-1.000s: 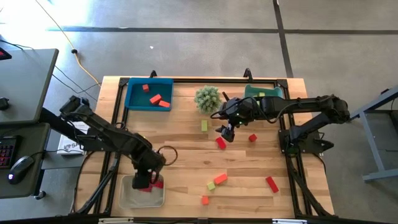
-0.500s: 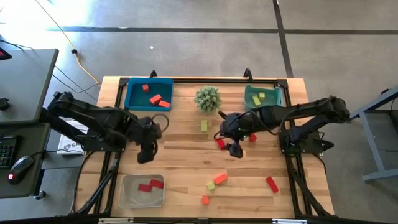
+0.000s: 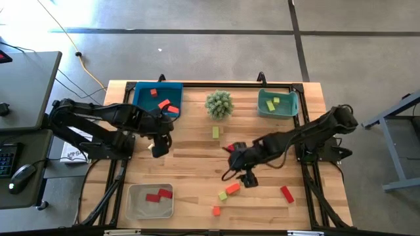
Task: Sort & place blocks by color
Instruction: Put the orange block into the blue bin
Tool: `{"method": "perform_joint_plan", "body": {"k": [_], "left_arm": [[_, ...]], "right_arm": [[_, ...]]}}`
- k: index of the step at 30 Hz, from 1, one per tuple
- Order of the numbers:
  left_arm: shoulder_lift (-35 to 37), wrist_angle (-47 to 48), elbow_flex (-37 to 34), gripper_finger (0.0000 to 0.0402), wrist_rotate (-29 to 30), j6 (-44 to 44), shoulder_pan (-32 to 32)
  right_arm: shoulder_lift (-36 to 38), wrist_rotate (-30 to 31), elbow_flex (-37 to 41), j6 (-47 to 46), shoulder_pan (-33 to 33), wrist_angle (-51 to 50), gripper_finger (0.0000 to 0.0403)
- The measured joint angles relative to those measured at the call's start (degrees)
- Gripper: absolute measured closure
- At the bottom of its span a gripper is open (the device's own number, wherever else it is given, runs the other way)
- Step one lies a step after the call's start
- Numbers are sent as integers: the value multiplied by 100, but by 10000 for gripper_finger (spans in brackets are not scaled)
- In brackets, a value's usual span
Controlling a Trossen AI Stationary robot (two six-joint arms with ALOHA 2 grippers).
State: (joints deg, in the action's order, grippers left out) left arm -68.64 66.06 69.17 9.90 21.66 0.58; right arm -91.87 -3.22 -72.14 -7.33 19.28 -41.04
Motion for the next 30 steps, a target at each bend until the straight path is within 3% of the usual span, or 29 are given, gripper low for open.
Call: {"method": "perform_joint_plan", "body": {"k": [13,23,30], "left_arm": [[0,2,0,245,-23,-264,-256],[-2,7,0,245,-27,-452,-256],[-2,7,0,245,-38,-598,-255]], "right_arm": [[-1069,-20,0,-16,446,106,145],[-1736,-22,0,-164,713,536,147],[-2002,355,0,-166,798,598,148]]}}
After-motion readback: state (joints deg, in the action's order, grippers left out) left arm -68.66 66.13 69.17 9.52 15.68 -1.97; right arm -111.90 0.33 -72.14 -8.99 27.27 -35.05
